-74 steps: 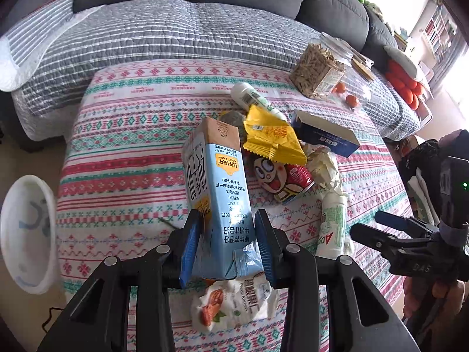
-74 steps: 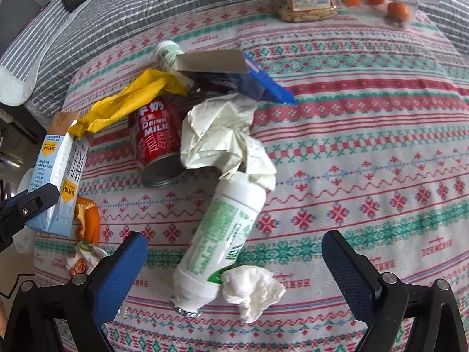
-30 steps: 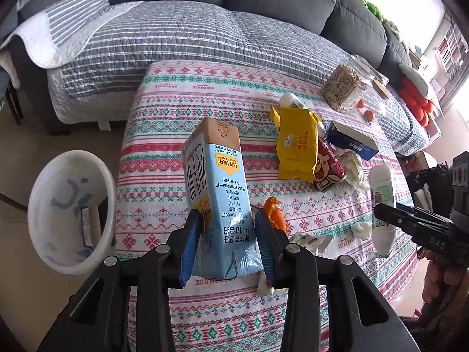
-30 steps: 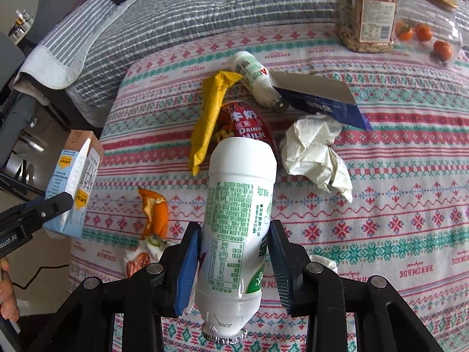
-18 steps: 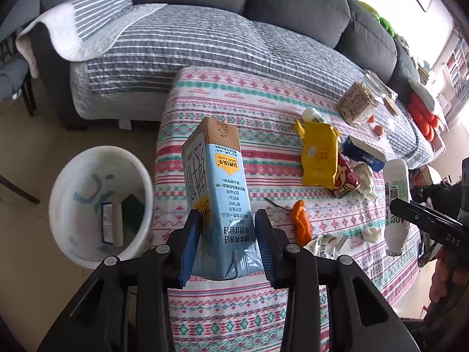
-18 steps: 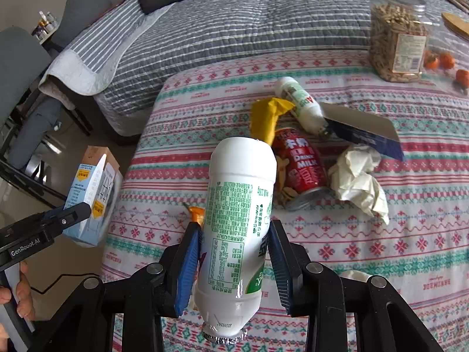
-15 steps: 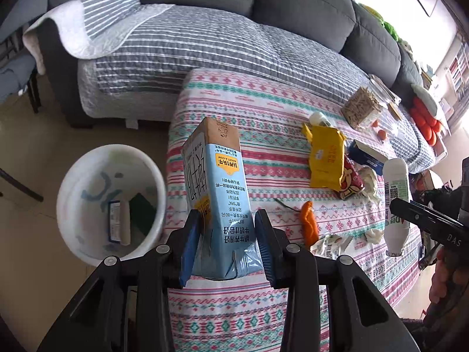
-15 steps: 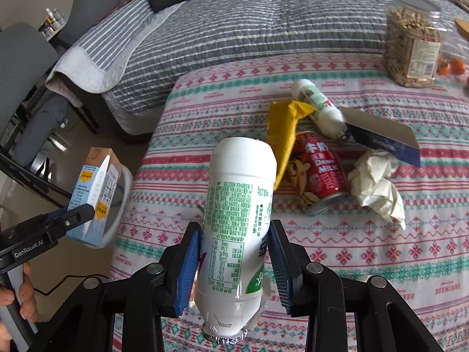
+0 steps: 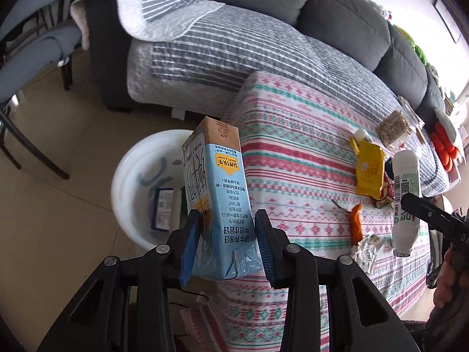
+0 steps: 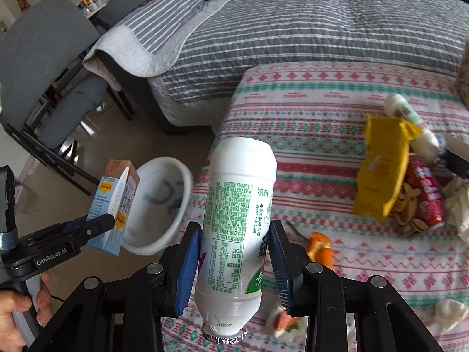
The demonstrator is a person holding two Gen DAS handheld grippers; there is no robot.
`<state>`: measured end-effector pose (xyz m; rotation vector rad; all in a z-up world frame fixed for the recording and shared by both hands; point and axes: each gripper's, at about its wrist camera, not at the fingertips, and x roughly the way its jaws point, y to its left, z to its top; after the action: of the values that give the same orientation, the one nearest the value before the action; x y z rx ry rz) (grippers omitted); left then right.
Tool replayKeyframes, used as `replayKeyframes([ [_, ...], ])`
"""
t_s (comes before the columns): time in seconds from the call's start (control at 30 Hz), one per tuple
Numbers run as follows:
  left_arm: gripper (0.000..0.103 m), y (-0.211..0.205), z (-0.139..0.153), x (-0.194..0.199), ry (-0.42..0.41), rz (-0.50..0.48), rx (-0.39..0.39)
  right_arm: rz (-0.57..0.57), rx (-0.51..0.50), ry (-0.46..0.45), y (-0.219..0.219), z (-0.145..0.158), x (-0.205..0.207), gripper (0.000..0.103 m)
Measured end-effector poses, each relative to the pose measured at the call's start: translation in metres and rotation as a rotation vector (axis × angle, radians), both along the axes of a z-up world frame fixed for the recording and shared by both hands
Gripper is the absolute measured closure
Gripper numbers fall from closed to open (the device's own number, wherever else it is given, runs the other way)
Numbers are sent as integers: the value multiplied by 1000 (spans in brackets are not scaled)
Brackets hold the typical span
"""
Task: Collect trash
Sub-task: 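Carry the milk carton and white bottle over the white bin with both tools, then open the left tool over the bin while the right tool releases the white bottle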
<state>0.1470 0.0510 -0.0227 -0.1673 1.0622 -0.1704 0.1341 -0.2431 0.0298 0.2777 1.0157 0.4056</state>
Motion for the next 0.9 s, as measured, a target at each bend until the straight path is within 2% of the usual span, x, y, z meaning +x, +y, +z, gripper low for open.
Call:
replayKeyframes([
  [0.33, 63, 56, -22, 10, 56, 98, -21, 66, 2, -5, 54, -14, 19, 62],
  [0.47, 63, 65, -33, 17, 65, 117, -11, 76, 18, -10, 66, -19, 27, 62],
  [0.6, 63, 68, -41, 24, 57, 119, -4, 87, 19, -13, 77, -24, 32, 62],
  [0.7, 62, 68, -41, 27, 8, 108, -33, 96, 17, -11, 86, -28, 36, 62],
  [0.8, 36, 68, -38, 29, 3, 125, 10, 103, 15, -11, 94, -33, 39, 62],
  [0.9, 34, 70, -33, 26, -9, 133, 49, 106, 18, -4, 101, -39, 43, 62],
])
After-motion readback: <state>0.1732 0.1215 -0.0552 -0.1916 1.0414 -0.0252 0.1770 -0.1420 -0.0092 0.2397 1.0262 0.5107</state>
